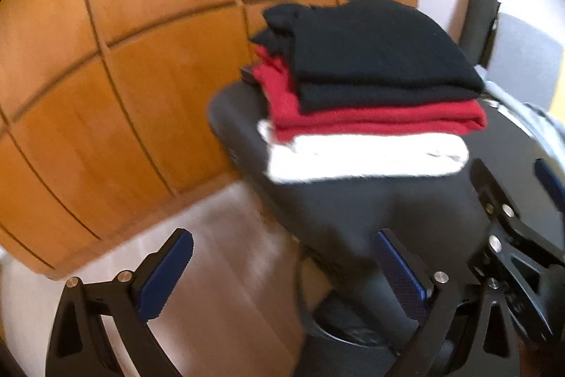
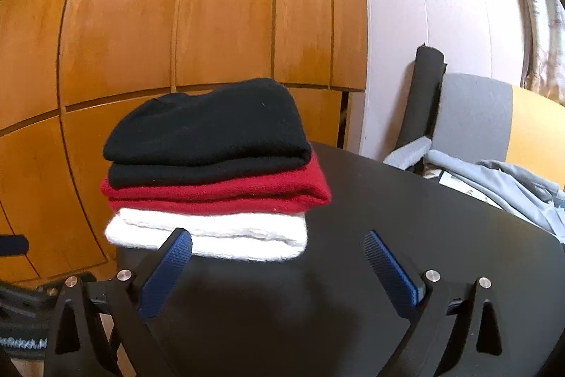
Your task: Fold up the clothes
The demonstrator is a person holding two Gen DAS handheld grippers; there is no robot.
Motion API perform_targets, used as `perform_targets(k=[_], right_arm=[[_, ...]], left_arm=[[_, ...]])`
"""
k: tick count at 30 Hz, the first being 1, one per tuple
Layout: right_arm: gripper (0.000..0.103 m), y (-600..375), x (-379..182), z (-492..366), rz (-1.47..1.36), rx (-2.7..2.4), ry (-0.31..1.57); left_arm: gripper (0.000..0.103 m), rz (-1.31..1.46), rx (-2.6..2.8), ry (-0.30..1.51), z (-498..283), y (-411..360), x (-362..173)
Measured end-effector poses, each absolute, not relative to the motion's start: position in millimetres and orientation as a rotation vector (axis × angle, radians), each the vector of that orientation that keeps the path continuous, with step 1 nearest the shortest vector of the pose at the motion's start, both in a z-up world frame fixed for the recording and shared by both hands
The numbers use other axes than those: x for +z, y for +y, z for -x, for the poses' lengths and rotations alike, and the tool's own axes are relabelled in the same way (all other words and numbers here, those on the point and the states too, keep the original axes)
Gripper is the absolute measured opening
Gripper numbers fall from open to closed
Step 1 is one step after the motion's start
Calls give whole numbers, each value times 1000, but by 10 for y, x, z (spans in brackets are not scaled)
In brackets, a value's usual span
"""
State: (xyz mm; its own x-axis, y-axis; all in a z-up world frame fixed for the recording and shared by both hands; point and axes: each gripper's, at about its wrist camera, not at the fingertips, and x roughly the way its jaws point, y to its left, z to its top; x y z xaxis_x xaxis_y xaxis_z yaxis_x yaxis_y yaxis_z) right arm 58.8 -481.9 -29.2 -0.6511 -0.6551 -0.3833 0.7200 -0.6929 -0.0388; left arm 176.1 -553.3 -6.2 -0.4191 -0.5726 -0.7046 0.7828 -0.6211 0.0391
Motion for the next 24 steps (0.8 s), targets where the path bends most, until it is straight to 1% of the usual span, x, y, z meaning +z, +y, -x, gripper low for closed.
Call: perform_targets(k=[5,11,24], right_arm=[[101,-4882,-293,-662,-406,-2324,288],[101,-4889,-297,-695,-394,-2335,324],[101,-4777,-300,-605,-436,-2334,276]], left_arm=[[103,-878,-2176,465,-1802,-5530,-81],[103,-856,-2123,332,-1767,-5458,-35],[103,-868,-2088,335,-1792,-5445,-46]])
